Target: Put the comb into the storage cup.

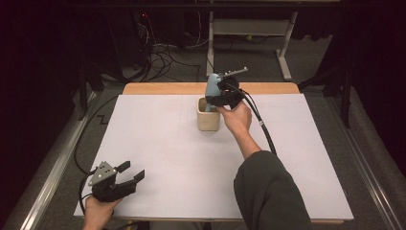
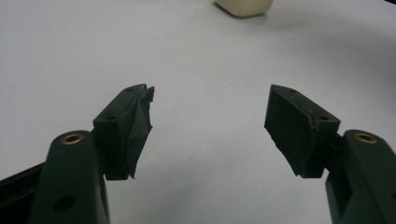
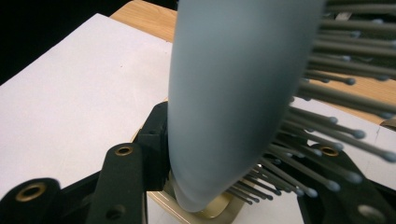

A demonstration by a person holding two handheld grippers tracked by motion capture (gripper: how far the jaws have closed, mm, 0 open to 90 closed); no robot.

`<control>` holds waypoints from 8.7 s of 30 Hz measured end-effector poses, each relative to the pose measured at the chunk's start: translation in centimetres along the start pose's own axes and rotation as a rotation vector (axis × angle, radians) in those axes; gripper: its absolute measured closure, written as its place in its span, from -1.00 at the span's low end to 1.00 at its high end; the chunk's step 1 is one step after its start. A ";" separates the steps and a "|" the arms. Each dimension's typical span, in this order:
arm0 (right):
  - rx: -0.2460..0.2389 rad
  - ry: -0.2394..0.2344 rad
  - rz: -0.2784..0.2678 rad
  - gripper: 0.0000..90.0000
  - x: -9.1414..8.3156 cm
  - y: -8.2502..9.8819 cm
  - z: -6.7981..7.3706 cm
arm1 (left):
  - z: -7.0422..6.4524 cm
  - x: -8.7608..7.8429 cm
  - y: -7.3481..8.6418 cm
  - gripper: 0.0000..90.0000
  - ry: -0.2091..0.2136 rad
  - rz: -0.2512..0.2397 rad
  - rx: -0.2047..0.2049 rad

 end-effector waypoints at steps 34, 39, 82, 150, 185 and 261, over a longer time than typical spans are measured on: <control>0.055 0.021 0.010 -0.10 -0.2 0.3 -1.6 | 0.0 0.2 0.1 -0.29 0.002 0.006 -0.001; 0.066 0.009 0.013 -0.18 -0.2 0.4 -1.9 | 0.0 0.2 0.1 -0.29 0.002 0.007 -0.002; 0.067 -0.011 -0.062 -0.28 -4.3 2.6 -3.3 | 0.1 0.3 0.2 -0.28 -0.004 0.009 -0.013; -0.059 -0.016 -0.195 -0.24 -11.8 5.7 -2.2 | 0.1 0.3 0.2 -0.28 -0.006 0.012 -0.021; -0.046 -0.037 -0.248 -0.24 -15.1 8.7 -2.3 | 0.2 0.4 0.2 -0.28 -0.007 0.012 -0.024; -0.015 -0.027 -0.297 -0.25 -18.8 15.4 -3.1 | 0.4 0.4 0.2 -0.28 -0.013 0.013 -0.032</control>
Point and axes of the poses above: each handheld gripper's, and its own axes: x roughly forward along the jaws, y roughly out of its underside, z roughly to its left, the point moved 9 cm from there along x, roughly forward along the jaws, and after that the axes turned 4 degrees about z, right-handed, at the moved point
